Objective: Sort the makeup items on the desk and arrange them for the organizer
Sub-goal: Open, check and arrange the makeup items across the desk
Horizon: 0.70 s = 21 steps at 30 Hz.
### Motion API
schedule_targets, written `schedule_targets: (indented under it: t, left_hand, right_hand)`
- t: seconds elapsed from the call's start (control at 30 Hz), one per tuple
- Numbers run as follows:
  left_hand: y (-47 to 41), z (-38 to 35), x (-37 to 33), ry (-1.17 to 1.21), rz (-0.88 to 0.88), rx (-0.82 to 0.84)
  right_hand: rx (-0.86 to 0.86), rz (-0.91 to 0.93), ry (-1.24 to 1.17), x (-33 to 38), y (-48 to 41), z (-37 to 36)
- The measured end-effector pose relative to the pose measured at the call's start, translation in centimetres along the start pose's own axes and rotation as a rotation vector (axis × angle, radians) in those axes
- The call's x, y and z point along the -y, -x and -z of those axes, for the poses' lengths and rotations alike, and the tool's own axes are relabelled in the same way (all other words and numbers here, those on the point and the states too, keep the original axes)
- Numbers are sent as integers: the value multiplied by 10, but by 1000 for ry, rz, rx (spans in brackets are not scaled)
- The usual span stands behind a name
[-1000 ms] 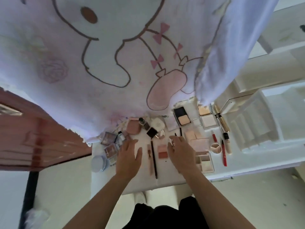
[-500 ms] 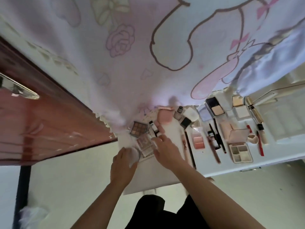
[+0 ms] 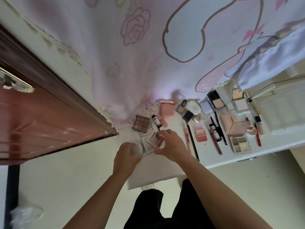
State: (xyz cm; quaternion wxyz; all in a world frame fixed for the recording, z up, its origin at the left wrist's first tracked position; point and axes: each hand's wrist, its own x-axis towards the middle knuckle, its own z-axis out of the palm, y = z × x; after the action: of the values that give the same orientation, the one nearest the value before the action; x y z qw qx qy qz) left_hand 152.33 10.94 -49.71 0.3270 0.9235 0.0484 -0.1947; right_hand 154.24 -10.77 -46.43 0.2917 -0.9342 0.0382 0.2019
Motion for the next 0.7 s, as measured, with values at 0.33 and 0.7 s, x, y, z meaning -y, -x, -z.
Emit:
schedule_targets:
  t: [0.33,0.7]
  left_hand:
    - [21,79,-99,844,-10,319]
    - [34,108,-145,920,-326,542]
  right_hand:
    - [-245,29,-798,33,66,51]
    - [-199,171,-823,46,107,102]
